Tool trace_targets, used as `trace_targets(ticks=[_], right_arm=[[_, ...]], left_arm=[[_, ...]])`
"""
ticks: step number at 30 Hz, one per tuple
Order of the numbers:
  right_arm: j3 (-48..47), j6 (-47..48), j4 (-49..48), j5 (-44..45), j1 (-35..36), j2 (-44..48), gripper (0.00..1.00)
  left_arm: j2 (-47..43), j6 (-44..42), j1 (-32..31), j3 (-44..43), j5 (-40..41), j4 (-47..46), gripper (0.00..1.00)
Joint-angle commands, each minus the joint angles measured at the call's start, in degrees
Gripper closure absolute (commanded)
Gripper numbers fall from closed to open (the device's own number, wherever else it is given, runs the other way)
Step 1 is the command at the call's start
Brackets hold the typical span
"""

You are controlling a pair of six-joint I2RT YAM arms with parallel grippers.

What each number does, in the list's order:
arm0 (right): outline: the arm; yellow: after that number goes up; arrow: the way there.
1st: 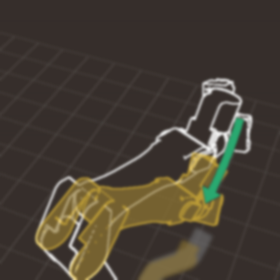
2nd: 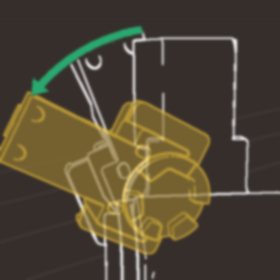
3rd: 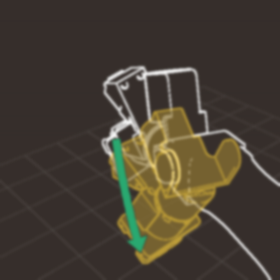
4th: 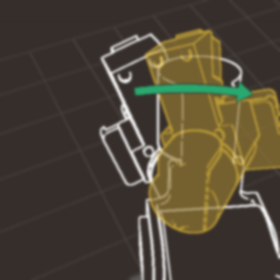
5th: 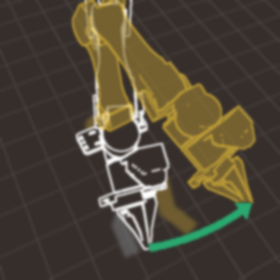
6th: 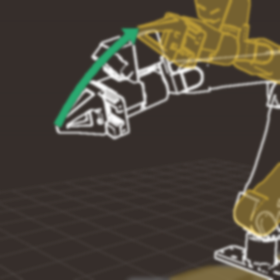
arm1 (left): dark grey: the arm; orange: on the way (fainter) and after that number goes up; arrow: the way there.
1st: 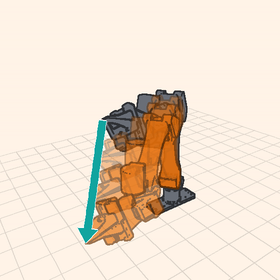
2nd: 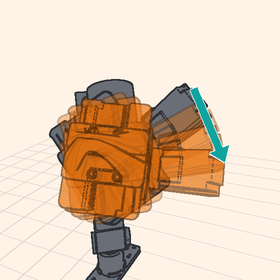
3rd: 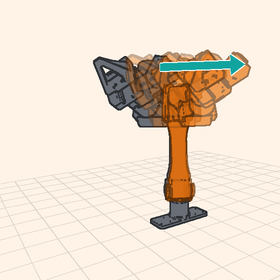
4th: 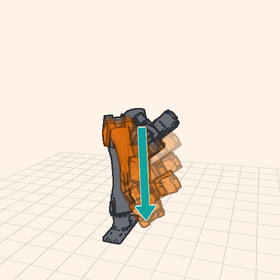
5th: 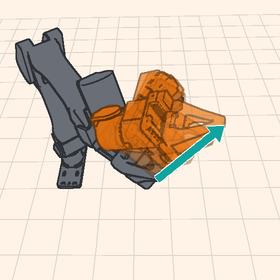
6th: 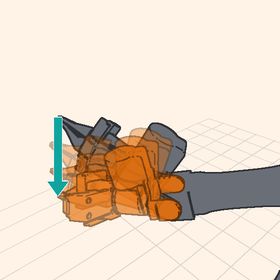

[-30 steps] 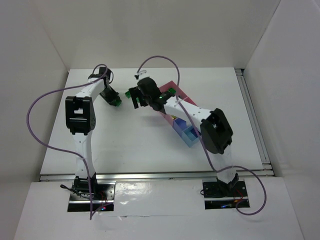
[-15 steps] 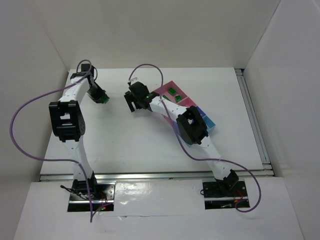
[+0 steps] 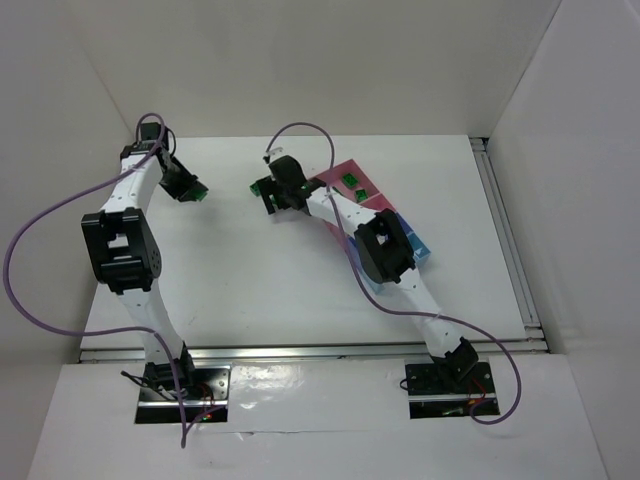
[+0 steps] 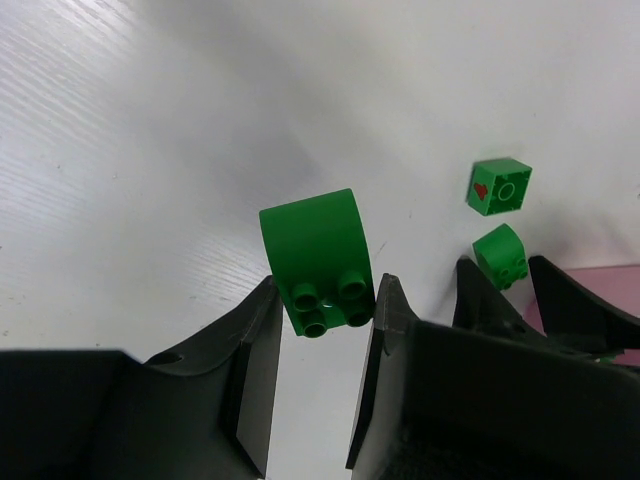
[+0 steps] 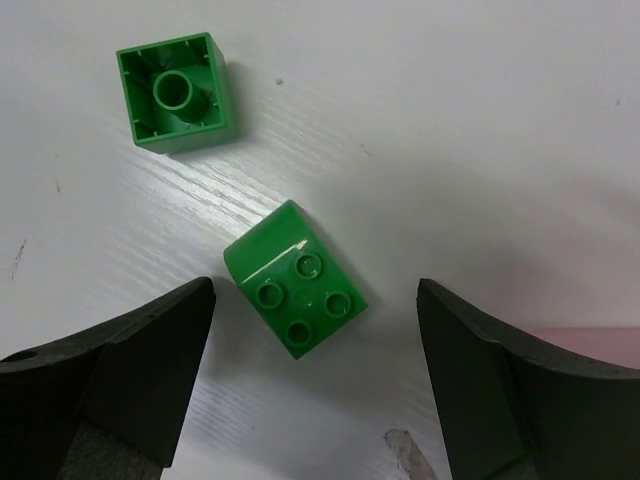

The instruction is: Sort the legos into containers by color

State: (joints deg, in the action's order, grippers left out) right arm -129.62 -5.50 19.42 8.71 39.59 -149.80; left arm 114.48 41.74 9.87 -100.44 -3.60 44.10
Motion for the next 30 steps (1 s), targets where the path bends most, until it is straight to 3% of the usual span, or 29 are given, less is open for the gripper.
trace_targets(ticks=[1,3,4,7,8,11,21,25,29,30], right_arm=[[-1.3,2.9,-3.0,-5.1,-0.2,-2.3,0.14],[0.2,5.0,-4.7,-5.9,-0.2,-2.3,0.19],[0.2,5.5,-4.7,-5.9,-0.2,-2.3,0.31],[0.2,6.1,-5.4,-4.6,1.0,-0.7,0.52],[1.2,6.1,-5.4,-3.8,1.0,0.2,0.65],[6.0,5.4,-7.5,-2.5,1.5,5.3,0.79],[37.3,-1.1,-17.7,2.6,-3.1,33.7,0.80],[43.2,-3.3,-18.4,4.7,-6.5,39.8,0.80],[42.4,-4.3,-13.3,6.8,-11.3,38.7,0.80],[41.2,-4.3,-12.1,6.8,-11.9,37.8,0.76]], left_arm=[[-3.2,-1.8,-0.2,-2.0,-3.1,-0.3,0.78],[-3.2,-1.8,-0.2,-2.0,-3.9,-0.3,0.78],[-3.2,-1.8,-0.2,-2.0,-4.7,-0.3,0.78],[-3.2,-1.8,-0.2,-2.6,-6.3,-0.3,0.79],[-3.2,-1.8,-0.2,-2.6,-7.0,-0.3,0.79],[-2.7,-3.1,-2.2,-4.8,-5.6,0.4,0.79],[-0.2,-3.6,-7.8,-8.3,-6.1,1.0,0.79],[3.1,-3.1,-11.6,-12.4,-6.1,1.8,0.79],[6.4,-2.4,-15.7,-16.1,-6.7,1.8,0.79],[8.0,-2.4,-17.5,-17.1,-6.7,1.8,0.79]])
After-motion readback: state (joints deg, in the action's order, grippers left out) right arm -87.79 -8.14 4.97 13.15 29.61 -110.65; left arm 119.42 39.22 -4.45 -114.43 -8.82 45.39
